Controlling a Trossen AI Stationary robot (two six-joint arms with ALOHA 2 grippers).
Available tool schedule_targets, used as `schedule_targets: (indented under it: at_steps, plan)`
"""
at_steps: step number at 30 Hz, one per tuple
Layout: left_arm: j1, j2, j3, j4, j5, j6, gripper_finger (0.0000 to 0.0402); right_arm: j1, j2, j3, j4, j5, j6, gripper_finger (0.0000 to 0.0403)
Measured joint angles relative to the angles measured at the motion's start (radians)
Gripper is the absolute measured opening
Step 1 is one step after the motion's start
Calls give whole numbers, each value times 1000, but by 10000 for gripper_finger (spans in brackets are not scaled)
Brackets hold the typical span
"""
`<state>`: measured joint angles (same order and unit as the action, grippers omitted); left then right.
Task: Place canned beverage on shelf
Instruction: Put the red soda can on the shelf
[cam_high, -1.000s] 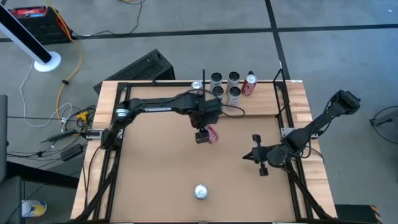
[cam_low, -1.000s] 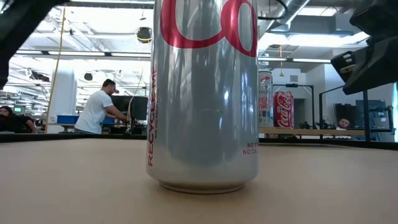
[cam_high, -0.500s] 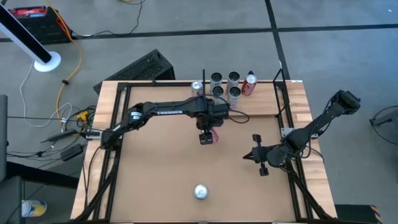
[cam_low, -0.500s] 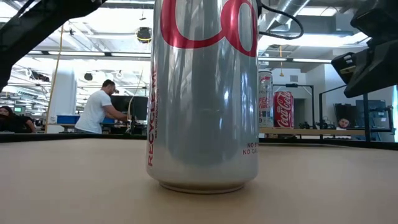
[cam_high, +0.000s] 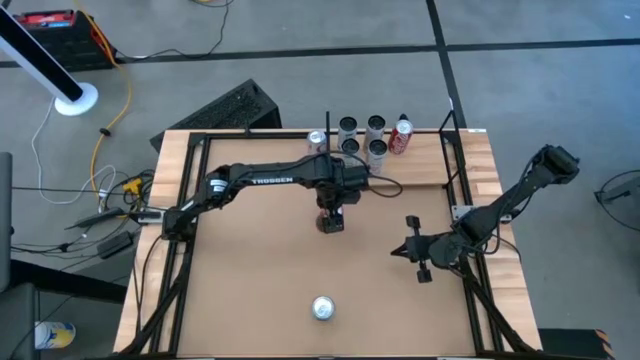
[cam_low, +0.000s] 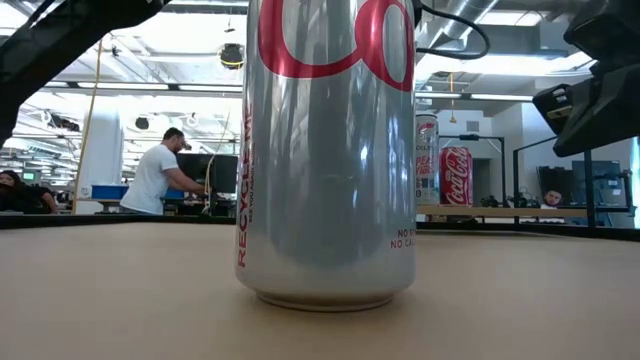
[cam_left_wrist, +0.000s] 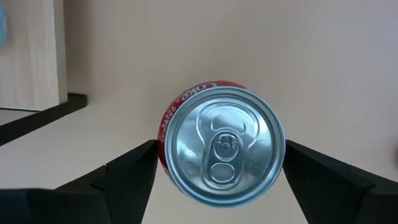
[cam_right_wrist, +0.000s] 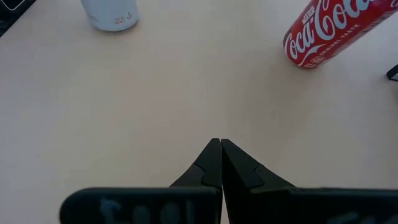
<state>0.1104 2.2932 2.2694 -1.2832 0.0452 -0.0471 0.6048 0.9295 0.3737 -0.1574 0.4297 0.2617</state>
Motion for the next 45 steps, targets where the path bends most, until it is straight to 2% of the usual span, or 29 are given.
schedule_targets:
  at_steps: [6, 14, 22, 27, 34, 40, 45]
  plan:
    - [0, 0, 0, -1, 4, -1, 319, 0, 0, 0, 0, -1, 0, 23]
    - [0, 0, 0, -13, 79, -2, 320, 0, 0, 0, 0, -1, 0, 23]
    - [1, -8, 10, 0, 66, 2, 320, 0, 0, 0, 0, -2, -1, 23]
    - [0, -10, 88, 32, -29, 27, 320, -6, 0, 0, 3, -2, -23, 23]
    - [7, -113, 73, 131, -242, 68, 320, -25, 0, -1, 17, -5, -60, 23]
    - [3, -205, 67, 59, -332, 75, 320, -67, 0, -1, 108, -4, -87, 32]
    - [-24, -310, -49, -30, -480, 27, 320, -100, 0, -1, 182, -4, -91, 35]
